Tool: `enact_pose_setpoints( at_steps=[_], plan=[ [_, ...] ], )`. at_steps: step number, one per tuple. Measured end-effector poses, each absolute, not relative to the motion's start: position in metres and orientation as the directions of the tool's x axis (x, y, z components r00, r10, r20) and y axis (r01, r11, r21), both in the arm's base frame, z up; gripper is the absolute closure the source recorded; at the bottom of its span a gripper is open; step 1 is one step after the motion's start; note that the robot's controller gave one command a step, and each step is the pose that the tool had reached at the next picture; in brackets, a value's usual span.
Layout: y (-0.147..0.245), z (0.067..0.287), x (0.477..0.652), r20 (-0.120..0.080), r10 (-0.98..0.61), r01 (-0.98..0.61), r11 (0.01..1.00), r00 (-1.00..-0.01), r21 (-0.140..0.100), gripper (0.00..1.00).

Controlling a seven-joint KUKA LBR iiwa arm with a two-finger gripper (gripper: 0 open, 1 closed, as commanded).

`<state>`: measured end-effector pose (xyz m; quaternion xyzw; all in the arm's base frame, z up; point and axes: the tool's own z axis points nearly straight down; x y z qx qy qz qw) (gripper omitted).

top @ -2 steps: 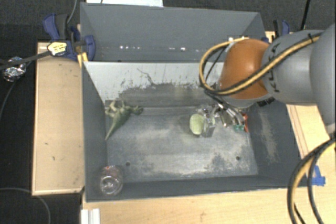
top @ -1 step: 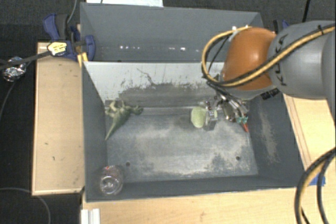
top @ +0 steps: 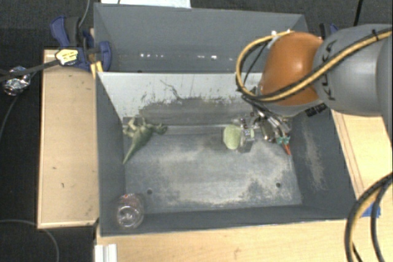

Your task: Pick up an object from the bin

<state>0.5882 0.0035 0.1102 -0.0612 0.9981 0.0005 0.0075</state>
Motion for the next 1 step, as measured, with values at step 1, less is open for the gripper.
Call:
enact_pose_setpoints(
  at_steps=[1],
  plan=[
    [-0.0096, 0.2056, 0.5872, -0.019, -0.121, -0.121, 0.993, -0.992, 0.0, 1.0]
  ],
)
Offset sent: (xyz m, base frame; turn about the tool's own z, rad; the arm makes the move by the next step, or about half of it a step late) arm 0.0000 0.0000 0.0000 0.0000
